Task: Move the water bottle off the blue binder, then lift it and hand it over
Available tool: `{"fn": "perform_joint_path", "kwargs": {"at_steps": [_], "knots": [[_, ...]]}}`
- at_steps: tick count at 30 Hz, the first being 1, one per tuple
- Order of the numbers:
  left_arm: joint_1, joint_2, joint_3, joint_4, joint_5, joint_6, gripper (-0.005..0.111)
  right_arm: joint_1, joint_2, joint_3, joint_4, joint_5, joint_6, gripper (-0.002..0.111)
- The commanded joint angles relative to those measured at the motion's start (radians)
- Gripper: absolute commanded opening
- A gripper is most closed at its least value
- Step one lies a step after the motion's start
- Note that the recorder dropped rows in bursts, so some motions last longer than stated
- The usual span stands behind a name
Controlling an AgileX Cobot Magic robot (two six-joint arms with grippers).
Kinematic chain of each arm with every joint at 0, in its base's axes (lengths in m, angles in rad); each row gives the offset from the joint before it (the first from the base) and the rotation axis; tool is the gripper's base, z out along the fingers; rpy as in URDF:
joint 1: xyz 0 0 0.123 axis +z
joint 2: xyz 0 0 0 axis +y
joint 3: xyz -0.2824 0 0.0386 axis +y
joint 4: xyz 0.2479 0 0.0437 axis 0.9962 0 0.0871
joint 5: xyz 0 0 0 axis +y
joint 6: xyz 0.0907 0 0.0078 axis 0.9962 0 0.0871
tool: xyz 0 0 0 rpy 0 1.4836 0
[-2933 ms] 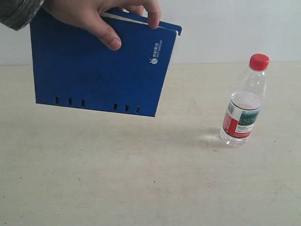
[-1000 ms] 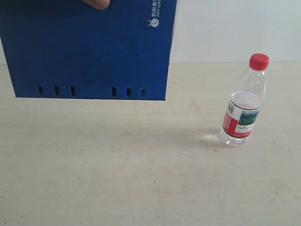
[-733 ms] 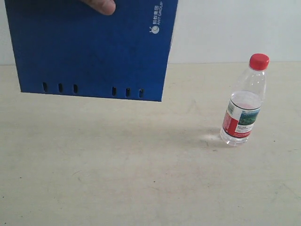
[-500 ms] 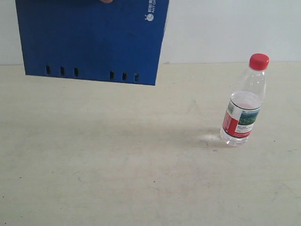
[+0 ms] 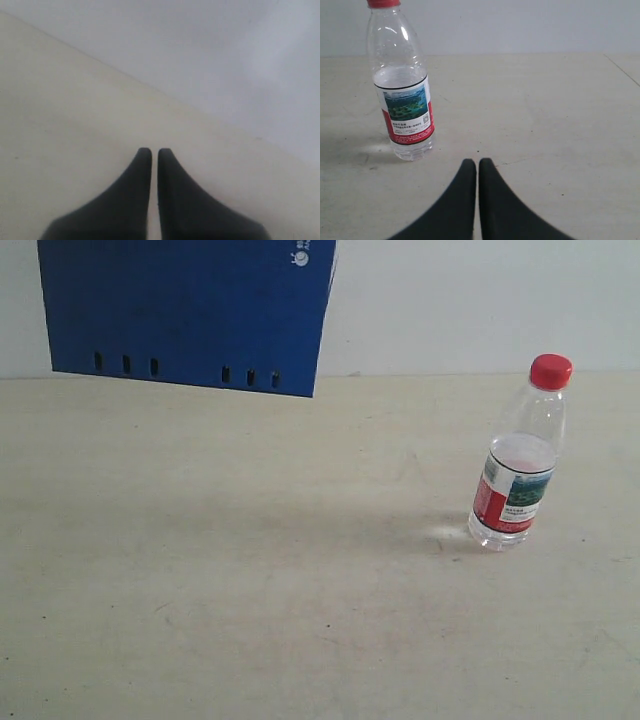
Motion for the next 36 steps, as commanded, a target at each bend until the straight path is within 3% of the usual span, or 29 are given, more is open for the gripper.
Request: {"fn": "perform_joint_path", "kwargs": {"at_steps": [1,5,10,14,17,36], "knots": [[-0.001,-0.003,0.004,-0.034,0.039,0.377,0.004,0.005,-0.004,-0.001,0.000,-0.008,-0.002,0.000],[-0.001,-0.003,0.004,-0.040,0.006,0.400,0.004,0.005,-0.004,-0.001,0.000,-0.008,-0.002,0.000],[-0.001,-0.003,0.004,-0.040,-0.171,0.400,0.004,0.005,-0.004,-0.001,0.000,-0.008,-0.004,0.000],[-0.001,-0.003,0.004,-0.179,0.059,0.438,0.004,0.005,-0.004,-0.001,0.000,-0.008,0.000,0.000],[0.001,-0.003,0.004,-0.194,0.071,0.551,0.004,0.005,-0.004,-0.001,0.000,-0.008,-0.002,0.000],[0.001,-0.003,0.004,-0.203,0.055,0.543,0.004,0.005,-0.004,-0.001,0.000,-0.008,0.011,0.000]]}}
